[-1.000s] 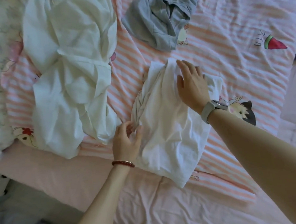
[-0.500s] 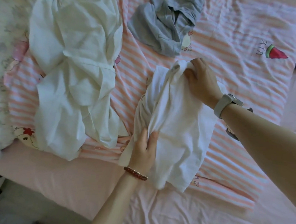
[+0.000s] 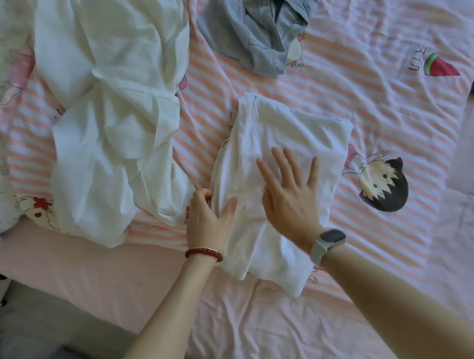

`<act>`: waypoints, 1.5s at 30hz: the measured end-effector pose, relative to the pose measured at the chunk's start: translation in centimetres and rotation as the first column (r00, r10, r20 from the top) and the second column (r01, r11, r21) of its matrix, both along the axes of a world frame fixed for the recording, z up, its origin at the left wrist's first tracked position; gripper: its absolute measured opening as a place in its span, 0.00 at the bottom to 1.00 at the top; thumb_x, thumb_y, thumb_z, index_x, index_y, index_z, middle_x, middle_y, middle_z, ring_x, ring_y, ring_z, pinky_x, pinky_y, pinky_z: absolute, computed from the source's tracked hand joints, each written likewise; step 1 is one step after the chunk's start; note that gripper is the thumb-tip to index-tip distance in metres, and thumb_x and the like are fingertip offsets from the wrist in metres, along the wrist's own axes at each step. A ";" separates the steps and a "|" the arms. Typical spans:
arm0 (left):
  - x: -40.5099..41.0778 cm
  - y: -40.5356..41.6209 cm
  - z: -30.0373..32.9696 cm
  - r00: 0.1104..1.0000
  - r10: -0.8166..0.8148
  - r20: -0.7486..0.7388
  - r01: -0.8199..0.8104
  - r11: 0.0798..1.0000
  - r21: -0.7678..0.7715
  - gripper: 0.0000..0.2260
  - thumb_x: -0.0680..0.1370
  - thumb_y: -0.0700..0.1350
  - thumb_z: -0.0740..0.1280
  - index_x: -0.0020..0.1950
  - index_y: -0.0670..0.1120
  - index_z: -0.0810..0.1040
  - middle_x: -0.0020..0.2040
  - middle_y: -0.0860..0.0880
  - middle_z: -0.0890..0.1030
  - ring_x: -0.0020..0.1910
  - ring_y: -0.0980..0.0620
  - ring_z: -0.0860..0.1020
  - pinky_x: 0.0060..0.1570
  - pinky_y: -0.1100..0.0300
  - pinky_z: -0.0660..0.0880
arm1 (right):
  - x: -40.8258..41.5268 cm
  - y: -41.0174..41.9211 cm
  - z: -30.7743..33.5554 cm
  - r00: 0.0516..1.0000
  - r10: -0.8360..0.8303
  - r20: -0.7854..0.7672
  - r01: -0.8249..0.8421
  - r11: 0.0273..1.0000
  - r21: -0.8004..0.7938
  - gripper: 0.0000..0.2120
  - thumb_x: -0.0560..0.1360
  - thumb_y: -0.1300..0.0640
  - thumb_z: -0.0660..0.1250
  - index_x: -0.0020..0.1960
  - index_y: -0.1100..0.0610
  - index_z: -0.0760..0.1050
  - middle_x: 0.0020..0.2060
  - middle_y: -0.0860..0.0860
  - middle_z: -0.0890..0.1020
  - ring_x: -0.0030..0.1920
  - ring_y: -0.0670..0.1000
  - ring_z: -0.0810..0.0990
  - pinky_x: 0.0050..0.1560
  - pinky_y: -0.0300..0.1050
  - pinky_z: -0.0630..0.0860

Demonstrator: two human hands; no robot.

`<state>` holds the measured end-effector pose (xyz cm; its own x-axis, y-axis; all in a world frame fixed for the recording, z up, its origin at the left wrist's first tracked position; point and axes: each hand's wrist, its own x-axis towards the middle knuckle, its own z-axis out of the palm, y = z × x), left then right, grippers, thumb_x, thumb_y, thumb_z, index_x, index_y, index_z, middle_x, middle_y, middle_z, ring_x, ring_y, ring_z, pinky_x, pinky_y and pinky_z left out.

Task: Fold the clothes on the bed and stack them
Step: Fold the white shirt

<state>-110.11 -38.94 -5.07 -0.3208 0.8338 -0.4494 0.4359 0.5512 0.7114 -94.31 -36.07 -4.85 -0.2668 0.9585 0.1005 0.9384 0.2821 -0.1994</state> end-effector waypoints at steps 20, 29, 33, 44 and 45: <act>4.8 14.7 1.5 0.930 -0.098 -0.354 0.197 0.947 0.256 0.13 0.79 0.50 0.61 0.53 0.40 0.73 0.51 0.43 0.78 0.51 0.43 0.75 0.41 0.58 0.65 | 4.3 1.6 -0.4 0.968 -0.252 0.017 0.252 0.963 -0.093 0.24 0.76 0.53 0.53 0.71 0.54 0.65 0.71 0.60 0.64 0.72 0.61 0.60 0.68 0.71 0.49; 4.8 17.3 0.0 0.923 -0.112 -0.369 0.154 0.984 0.086 0.20 0.80 0.57 0.56 0.58 0.40 0.69 0.57 0.42 0.76 0.53 0.41 0.75 0.45 0.55 0.68 | 6.6 2.0 -2.4 0.946 -0.300 -0.120 0.265 0.933 -0.244 0.25 0.77 0.51 0.50 0.74 0.52 0.60 0.74 0.59 0.57 0.74 0.59 0.53 0.68 0.66 0.56; 3.5 12.7 0.2 0.980 -0.137 -0.146 0.145 0.989 0.041 0.27 0.76 0.59 0.63 0.66 0.41 0.66 0.64 0.44 0.72 0.61 0.44 0.72 0.59 0.53 0.70 | 7.2 -0.6 -1.7 0.641 -0.628 -0.442 0.486 0.777 -0.400 0.29 0.78 0.55 0.59 0.75 0.59 0.54 0.65 0.61 0.67 0.66 0.58 0.64 0.67 0.52 0.61; 0.8 10.0 1.4 0.923 0.077 0.378 0.054 0.944 -0.326 0.41 0.62 0.64 0.73 0.68 0.43 0.70 0.61 0.46 0.77 0.60 0.45 0.75 0.63 0.47 0.70 | 7.2 1.3 1.9 -0.036 -0.885 -0.465 0.130 0.457 -0.880 0.14 0.76 0.42 0.61 0.58 0.46 0.71 0.54 0.46 0.79 0.52 0.48 0.79 0.54 0.47 0.77; 0.9 10.1 2.1 0.918 0.072 0.390 0.058 0.949 -0.311 0.42 0.59 0.64 0.74 0.66 0.44 0.72 0.60 0.47 0.78 0.59 0.45 0.76 0.62 0.47 0.71 | 7.4 1.6 2.5 -0.029 -0.874 -0.484 0.141 0.476 -0.868 0.12 0.76 0.42 0.61 0.58 0.45 0.71 0.53 0.45 0.80 0.52 0.47 0.79 0.53 0.47 0.77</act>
